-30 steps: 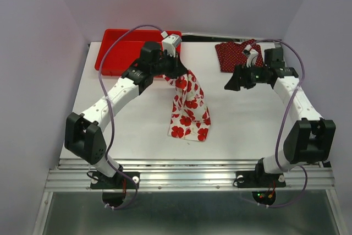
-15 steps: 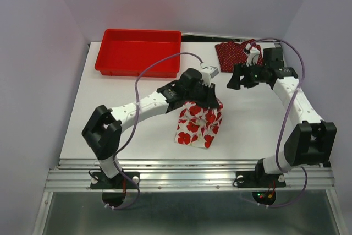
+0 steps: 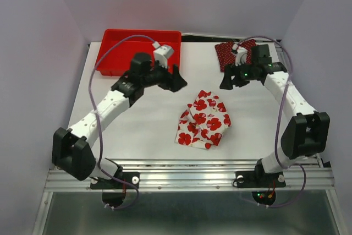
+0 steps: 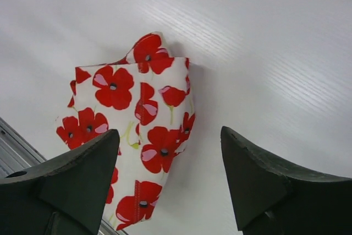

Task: Fold and stack the skirts
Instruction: Move the skirt to the center of the board, then flatten the skirt out

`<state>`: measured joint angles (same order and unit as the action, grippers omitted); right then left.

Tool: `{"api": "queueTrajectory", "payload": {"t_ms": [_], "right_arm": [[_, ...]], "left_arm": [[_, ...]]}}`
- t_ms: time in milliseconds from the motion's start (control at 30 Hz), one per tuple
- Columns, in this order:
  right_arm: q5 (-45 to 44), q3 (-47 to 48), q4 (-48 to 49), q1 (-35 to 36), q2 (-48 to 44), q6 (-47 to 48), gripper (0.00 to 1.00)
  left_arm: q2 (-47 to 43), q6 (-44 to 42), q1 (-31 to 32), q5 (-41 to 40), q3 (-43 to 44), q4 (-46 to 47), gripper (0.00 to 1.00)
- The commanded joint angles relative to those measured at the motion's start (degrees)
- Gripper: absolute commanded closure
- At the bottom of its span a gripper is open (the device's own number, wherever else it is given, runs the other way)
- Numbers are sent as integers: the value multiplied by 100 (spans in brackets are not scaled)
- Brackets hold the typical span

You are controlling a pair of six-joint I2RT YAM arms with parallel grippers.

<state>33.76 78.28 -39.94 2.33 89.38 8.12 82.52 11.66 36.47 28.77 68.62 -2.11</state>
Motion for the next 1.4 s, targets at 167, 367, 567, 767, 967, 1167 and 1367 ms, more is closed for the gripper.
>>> {"api": "queueTrajectory", "payload": {"t_ms": [167,367,567,767,967,1167,1367], "right_arm": [[-1648,38,285,2830,280,85,37],[-2759,134,610,3519,957,-521,44],[-3236,565,725,3634,1677,-759,43],[-3629,785,619,3687,2039,-619,54],[-3569,978,602,3687,1784,-408,80],[-3219,1391,145,3687,2038,-793,48],[-3665,1558,13,3687,2452,-944,46]], "left_arm": [[-658,547,-1221,48,-1602,-336,19],[-615,794,-1476,102,-1809,-87,20],[-307,890,-1862,234,-1703,-141,20],[-280,864,-2003,190,-1694,-132,20],[-307,820,-2021,58,-1685,-123,20],[-245,829,-2021,85,-1606,-105,20],[-307,785,-2038,41,-1580,-176,20]]}}
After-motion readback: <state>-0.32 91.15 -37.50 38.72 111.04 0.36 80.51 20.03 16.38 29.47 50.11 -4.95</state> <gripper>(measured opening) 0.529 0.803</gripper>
